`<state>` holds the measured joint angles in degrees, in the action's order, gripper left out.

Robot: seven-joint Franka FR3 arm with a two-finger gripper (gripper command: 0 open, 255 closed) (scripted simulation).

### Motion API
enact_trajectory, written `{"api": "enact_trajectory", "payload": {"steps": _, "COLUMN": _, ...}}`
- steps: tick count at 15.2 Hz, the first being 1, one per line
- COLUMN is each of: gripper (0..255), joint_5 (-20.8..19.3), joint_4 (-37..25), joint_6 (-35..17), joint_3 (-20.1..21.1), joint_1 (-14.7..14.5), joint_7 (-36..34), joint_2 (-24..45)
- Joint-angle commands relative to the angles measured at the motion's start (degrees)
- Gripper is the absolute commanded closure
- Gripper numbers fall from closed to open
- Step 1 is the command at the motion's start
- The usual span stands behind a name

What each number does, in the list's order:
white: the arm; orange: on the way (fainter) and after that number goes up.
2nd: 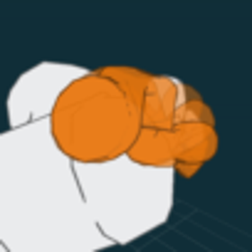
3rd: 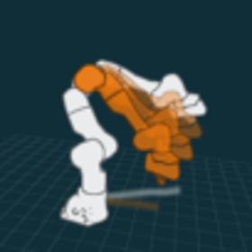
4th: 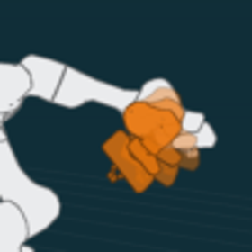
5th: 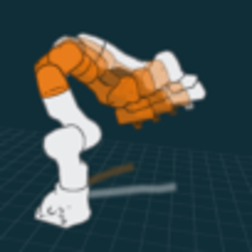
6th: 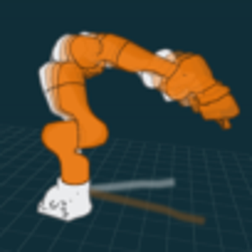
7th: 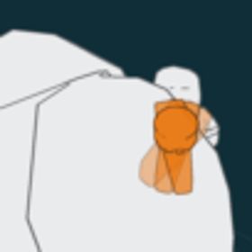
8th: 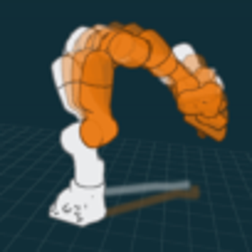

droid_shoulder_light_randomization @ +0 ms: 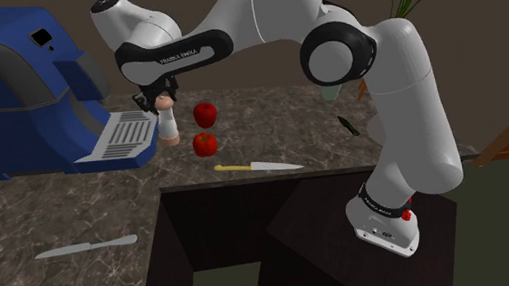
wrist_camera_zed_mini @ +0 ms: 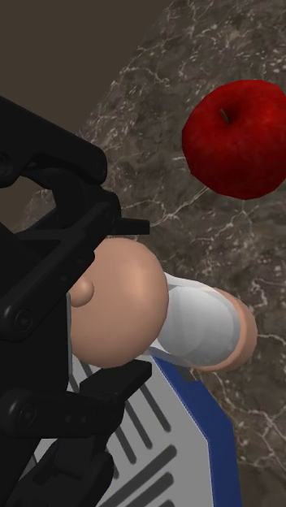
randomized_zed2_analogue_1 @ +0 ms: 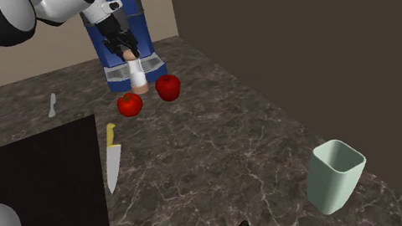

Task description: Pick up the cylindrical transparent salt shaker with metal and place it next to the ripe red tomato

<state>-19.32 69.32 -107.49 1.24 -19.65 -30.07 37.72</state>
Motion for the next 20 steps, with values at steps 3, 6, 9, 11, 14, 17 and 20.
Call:
{"api": "enact_trajectory", "payload": {"steps": 3, "gripper": 255, "joint_5": 0.0, "joint_4": 0.1, "joint_6": -0.2, "joint_3": 0.0, "joint_1": 0.0, "joint_7": 0.0, "joint_2": 0.0}}
{"api": "enact_trajectory", "payload": {"steps": 6, "gripper": 0, "joint_5": 0.0, "joint_4": 0.1, "joint_6": -0.2, "joint_3": 0.0, "joint_1": 0.0, "joint_7": 0.0, "joint_2": 0.0}}
{"api": "enact_trajectory", "payload": {"steps": 9, "gripper": 0, "joint_5": 0.0, "joint_4": 0.1, "joint_6": -0.2, "joint_3": 0.0, "joint_1": 0.0, "joint_7": 0.0, "joint_2": 0.0}}
{"api": "enact_trajectory", "payload": {"steps": 11, "gripper": 0, "joint_5": 0.0, "joint_4": 0.1, "joint_6": -0.2, "joint_3": 0.0, "joint_1": 0.0, "joint_7": 0.0, "joint_2": 0.0}}
{"api": "enact_trajectory", "payload": {"steps": 14, "gripper": 0, "joint_5": 0.3, "joint_4": -4.1, "joint_6": 4.9, "joint_3": 0.2, "joint_1": -1.0, "joint_7": 0.5, "joint_2": -0.7}}
{"api": "enact_trajectory", "payload": {"steps": 17, "gripper": 0, "joint_5": 0.4, "joint_4": -5.5, "joint_6": 6.3, "joint_3": 0.3, "joint_1": -1.2, "joint_7": 0.6, "joint_2": -0.7}}
{"api": "enact_trajectory", "payload": {"steps": 20, "gripper": 0, "joint_5": 0.4, "joint_4": -5.5, "joint_6": 6.3, "joint_3": 0.3, "joint_1": -1.2, "joint_7": 0.6, "joint_2": -0.7}}
